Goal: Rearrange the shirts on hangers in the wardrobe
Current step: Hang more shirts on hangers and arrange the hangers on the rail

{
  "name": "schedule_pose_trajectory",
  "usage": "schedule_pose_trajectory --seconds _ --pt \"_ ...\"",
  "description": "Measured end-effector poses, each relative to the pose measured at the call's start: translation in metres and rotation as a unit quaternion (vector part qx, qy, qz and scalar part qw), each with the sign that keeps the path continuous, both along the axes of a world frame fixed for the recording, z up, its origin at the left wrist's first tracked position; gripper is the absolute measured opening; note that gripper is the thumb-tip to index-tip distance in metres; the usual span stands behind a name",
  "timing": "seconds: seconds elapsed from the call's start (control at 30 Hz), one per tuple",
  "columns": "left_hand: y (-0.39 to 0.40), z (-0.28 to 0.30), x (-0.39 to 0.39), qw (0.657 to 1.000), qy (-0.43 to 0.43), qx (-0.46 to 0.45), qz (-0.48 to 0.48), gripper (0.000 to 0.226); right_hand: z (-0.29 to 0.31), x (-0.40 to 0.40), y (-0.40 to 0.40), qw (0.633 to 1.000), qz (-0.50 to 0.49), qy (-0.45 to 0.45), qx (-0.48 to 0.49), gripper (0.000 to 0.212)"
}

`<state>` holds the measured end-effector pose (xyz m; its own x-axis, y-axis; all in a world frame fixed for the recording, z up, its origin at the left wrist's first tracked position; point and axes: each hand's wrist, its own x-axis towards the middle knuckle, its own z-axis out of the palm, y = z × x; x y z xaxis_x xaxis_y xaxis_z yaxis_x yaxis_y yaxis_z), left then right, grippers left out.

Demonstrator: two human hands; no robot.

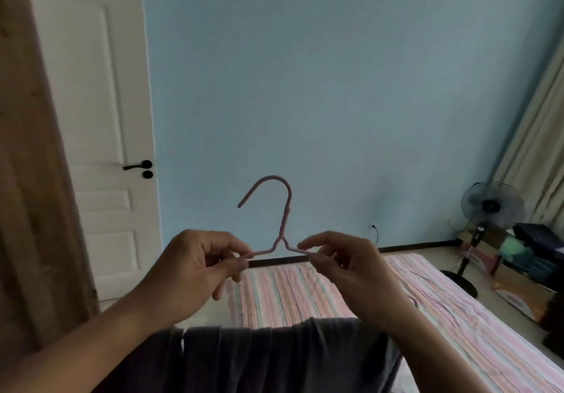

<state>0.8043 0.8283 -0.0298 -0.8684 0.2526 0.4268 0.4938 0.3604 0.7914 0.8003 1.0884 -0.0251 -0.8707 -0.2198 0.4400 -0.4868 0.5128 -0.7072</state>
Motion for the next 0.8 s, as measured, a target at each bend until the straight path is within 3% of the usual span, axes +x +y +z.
schedule_pose_trajectory --seconds 0.3,0.8 --pt "-0.057 0.015 0.062 0.989 0.0 0.055 0.134 0.01 0.019 -0.021 -0.078 0.984 0.175 0.026 -0.002 0.009" --pt "-0.18 0.055 0.192 0.94 0.061 0.014 0.335 0.016 0.042 0.019 -0.257 0.909 0.409 0.084 -0.015 0.016"
